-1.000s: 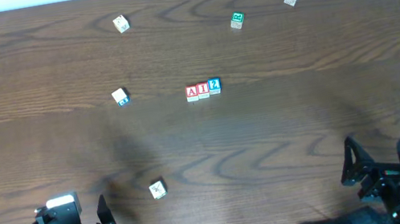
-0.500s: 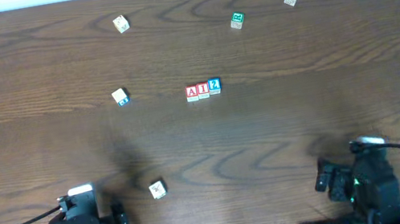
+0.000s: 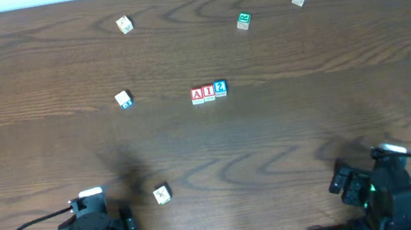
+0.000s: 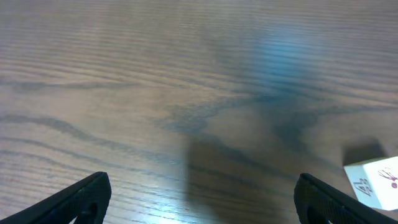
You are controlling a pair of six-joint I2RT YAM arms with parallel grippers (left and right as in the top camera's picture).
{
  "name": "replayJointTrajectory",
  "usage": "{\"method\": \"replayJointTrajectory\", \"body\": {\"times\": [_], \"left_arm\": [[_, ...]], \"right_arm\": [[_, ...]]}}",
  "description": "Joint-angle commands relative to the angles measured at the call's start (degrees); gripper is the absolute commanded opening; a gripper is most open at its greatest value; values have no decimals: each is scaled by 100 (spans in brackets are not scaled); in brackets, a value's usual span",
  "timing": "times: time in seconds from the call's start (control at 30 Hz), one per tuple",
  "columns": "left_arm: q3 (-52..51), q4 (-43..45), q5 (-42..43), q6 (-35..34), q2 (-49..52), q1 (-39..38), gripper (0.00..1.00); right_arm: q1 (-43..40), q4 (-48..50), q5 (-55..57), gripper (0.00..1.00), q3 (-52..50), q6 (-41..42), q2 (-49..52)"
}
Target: Spell out Ai2
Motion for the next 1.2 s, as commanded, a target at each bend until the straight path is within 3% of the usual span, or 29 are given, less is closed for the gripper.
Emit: {"method": "replayJointTrajectory", "body": {"times": [0.0, 0.33, 1.17], "left_arm": [[-186, -55, -55, 15, -63, 269, 95], [-186, -55, -57, 15, -595, 721, 95], [-195, -44, -57, 15, -649, 863, 95]], "right_arm": [[-227, -4, 46, 99, -20, -72, -337], [-748, -2, 46, 99, -22, -70, -326], [-756, -4, 46, 99, -22, -70, -323]]}}
